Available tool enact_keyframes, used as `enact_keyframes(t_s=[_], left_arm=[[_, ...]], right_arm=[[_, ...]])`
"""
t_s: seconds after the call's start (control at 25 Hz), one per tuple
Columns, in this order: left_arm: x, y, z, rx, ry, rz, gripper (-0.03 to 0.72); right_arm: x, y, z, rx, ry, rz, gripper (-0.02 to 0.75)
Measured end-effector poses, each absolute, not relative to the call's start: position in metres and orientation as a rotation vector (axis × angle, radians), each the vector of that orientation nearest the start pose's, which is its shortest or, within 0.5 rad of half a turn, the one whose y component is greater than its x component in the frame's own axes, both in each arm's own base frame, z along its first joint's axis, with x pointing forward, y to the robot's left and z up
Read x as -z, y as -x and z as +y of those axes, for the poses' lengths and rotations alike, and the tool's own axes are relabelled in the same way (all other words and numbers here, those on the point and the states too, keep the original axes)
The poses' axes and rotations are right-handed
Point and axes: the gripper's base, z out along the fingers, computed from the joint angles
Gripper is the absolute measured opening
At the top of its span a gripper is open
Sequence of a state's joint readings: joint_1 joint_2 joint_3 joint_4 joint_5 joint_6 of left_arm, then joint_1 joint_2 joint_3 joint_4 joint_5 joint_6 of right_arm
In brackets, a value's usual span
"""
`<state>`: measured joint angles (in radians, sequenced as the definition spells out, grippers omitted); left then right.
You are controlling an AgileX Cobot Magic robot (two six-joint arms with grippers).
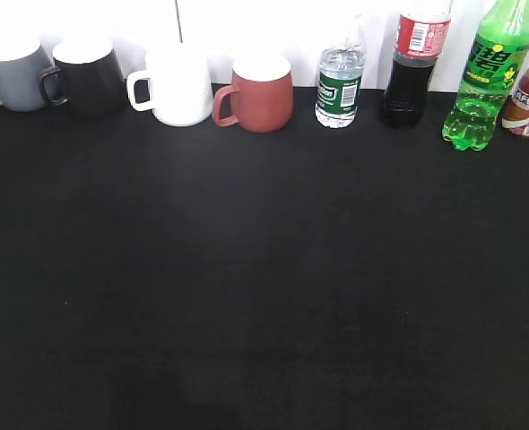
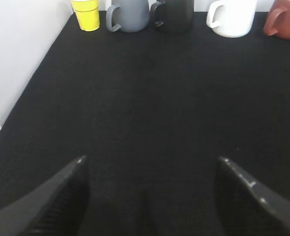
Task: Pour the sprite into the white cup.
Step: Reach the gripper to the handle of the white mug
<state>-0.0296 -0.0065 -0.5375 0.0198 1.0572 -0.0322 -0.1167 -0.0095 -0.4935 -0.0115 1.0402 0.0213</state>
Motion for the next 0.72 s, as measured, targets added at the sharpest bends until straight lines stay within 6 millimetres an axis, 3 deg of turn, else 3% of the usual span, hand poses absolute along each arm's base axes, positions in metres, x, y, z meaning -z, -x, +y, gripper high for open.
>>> enact_keyframes(t_s=[0.4,0.44,0.52,0.6,0.72], left_arm=[[-0.289,0.010,0.002,0.018,0.004,1.990,0.561],[-0.296,0.011,0.002,0.020,0.003,1.937,0.561],[-0.325,0.005,0.002,0.022,0.000,1.651,0.560],[-0.345,-0.019,0.001,0.014,-0.009,1.499,0.555],[-0.338,-0.087,-0.002,0.017,-0.024,1.481,0.554]], right_arm=[[-0.277,0.005,0.000,0.074,-0.140,2.017,0.557],[-0.277,0.005,0.000,0.074,-0.140,2.017,0.557],[-0.277,0.005,0.000,0.074,-0.140,2.017,0.557],[-0.277,0.005,0.000,0.074,-0.140,2.017,0.557],[-0.277,0.005,0.000,0.074,-0.140,2.017,0.557]])
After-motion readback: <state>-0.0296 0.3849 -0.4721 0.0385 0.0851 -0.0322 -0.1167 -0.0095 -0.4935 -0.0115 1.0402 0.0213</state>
